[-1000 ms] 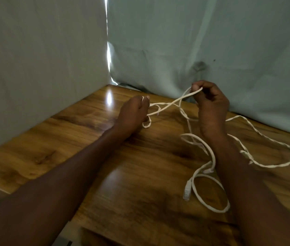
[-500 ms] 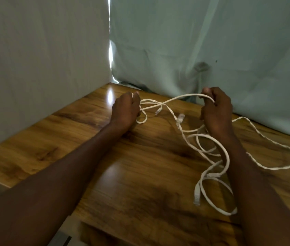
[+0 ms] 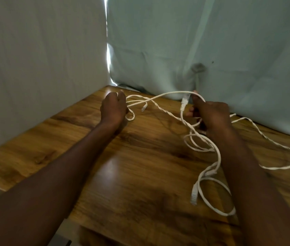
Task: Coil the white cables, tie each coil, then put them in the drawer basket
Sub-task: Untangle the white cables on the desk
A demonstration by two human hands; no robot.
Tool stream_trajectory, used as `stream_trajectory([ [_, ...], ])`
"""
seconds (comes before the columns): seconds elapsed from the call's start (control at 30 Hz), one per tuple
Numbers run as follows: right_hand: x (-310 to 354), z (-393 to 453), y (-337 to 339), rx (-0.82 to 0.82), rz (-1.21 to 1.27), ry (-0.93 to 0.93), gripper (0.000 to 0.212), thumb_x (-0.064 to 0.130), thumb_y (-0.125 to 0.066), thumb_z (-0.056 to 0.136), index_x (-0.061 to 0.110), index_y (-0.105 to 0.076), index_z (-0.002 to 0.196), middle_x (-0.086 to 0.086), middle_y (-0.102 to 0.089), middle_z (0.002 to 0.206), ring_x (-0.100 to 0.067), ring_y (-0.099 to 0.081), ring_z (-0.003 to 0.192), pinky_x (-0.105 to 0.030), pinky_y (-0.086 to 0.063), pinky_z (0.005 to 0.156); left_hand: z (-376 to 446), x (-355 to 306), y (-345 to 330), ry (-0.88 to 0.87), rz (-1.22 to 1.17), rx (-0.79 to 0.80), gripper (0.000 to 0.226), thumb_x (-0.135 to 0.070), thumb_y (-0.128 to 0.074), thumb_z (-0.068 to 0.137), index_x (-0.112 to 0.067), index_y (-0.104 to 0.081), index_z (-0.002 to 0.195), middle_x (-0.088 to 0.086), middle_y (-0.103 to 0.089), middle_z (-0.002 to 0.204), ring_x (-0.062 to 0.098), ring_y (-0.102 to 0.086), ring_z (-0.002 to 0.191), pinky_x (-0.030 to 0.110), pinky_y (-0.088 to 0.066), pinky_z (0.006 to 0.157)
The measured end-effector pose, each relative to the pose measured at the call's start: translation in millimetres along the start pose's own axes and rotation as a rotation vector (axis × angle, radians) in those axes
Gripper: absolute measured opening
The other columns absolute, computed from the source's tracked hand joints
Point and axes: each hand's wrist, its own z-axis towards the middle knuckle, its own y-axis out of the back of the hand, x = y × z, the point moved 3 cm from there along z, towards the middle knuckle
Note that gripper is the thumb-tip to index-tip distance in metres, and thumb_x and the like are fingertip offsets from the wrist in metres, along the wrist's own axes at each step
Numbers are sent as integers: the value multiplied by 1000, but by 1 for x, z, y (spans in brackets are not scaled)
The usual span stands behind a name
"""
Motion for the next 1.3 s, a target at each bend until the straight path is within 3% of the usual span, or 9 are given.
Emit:
stream_trajectory([
  [0.23, -5, -1, -6, 384, 299, -286, 29, 38, -62, 101, 14, -62, 84, 5, -45, 47, -1, -33, 30, -13, -22, 31, 3, 2, 2, 75, -57, -9, 49, -40, -36, 106, -6, -68, 91, 5, -69, 76, 25, -71, 74, 39, -57, 71],
  [0.37, 6, -3, -6, 83, 130, 75, 10, 16, -78, 86, 20, -69, 88, 7, -50, 56, -2, -39, 36, -20, -32, 35, 3, 3, 10, 338, -419, -59, 32, -26, -39, 107, -7, -61, 93, 3, -58, 69, 14, -55, 55, 23, -39, 48],
  [0.5, 12, -10, -14, 71, -375, 784, 62, -9, -53, 75, 31, -72, 118, 2, -63, 87, -4, -56, 75, -14, -41, 69, 3, 2, 16, 384, -544, -112, 27, -20, -36, 107, -16, -46, 82, 4, -51, 65, 12, -48, 52, 20, -34, 45],
  [0.63, 6, -10, -21, 279, -481, 841, 95, -2, -40, 57, 43, -60, 138, -3, -56, 104, -17, -57, 101, -18, -38, 84, 3, 2, 18, 415, -624, -109, 26, -16, -34, 105, -16, -41, 81, 2, -42, 69, 7, -42, 43, 15, -25, 40],
  [0.8, -7, -6, -26, 214, -547, 791, 93, -10, -49, 60, 43, -65, 135, -1, -60, 109, -23, -57, 107, -27, -46, 86, -1, -2, 18, 449, -607, -2, 25, -20, -35, 104, -13, -47, 84, 1, -46, 56, 10, -31, 33, 11, -23, 38],
  [0.93, 2, -10, -18, 22, -237, 758, 67, -13, -62, 74, 27, -73, 127, -3, -72, 99, -17, -70, 86, -29, -58, 81, -5, -12, 12, 204, -452, 18, 47, -25, -36, 110, -7, -56, 71, 1, -60, 46, 11, -48, 33, 19, -35, 39],
  [1.03, 18, -9, -7, -91, 122, 584, 47, -12, -52, 89, 21, -73, 116, -12, -75, 89, -19, -72, 70, -28, -56, 58, -3, -9, 10, 107, -311, 53, 47, -34, -33, 112, -3, -59, 89, 12, -74, 71, 10, -50, 36, 21, -36, 37],
  [1.2, 35, -15, -3, 483, 900, 49, 24, -1, -46, 92, 10, -65, 99, -7, -66, 80, -11, -58, 53, -17, -45, 45, -5, -15, 13, 24, -310, 65, 52, -34, -32, 112, -2, -62, 85, 10, -70, 63, 11, -57, 45, 22, -41, 45],
  [1.3, 33, -26, -15, 830, 1097, -19, 28, 7, -49, 86, 11, -74, 98, -3, -66, 88, -12, -61, 61, -19, -47, 48, -6, -17, 10, 47, -387, 172, 48, -31, -37, 111, -11, -58, 72, 2, -54, 51, 15, -50, 47, 24, -38, 47],
])
